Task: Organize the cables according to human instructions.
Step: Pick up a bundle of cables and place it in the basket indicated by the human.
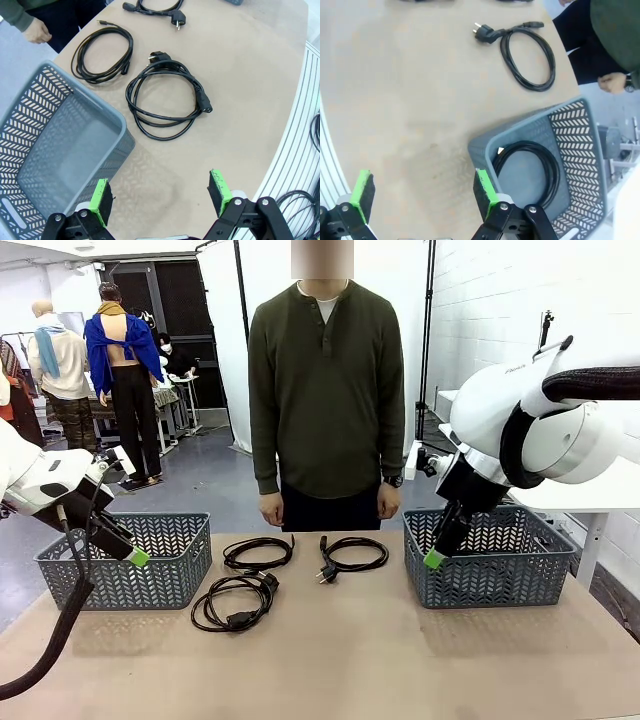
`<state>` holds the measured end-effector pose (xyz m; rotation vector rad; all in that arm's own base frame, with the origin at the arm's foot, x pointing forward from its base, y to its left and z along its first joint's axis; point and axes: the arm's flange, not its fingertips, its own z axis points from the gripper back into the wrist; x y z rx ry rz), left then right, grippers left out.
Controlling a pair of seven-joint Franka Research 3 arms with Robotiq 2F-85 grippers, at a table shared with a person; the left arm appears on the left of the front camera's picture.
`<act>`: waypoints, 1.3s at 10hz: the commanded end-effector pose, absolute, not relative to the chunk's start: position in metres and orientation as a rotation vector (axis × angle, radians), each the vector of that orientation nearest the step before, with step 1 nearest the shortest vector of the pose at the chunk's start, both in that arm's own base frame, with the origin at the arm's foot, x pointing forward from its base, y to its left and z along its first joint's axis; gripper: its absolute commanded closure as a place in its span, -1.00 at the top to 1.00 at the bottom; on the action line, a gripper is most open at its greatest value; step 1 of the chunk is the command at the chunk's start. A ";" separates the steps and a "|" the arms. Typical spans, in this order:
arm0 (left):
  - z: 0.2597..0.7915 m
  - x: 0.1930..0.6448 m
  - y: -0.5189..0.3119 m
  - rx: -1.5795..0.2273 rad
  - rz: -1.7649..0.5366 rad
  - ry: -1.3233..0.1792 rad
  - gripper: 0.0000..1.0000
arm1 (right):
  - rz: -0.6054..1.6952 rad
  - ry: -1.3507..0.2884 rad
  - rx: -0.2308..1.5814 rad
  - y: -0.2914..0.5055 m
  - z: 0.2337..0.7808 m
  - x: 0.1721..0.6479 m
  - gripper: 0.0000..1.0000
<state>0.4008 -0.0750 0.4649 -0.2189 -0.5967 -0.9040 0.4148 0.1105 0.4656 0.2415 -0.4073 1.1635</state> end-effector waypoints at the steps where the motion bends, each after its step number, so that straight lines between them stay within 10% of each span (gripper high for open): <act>1: 0.464 0.402 -0.073 -0.240 -0.901 -0.605 1.00 | 1.156 -0.409 0.239 0.108 0.467 0.416 1.00; 13: 0.464 0.402 -0.073 -0.240 -0.901 -0.605 1.00 | 1.156 -0.409 0.239 0.108 0.467 0.416 1.00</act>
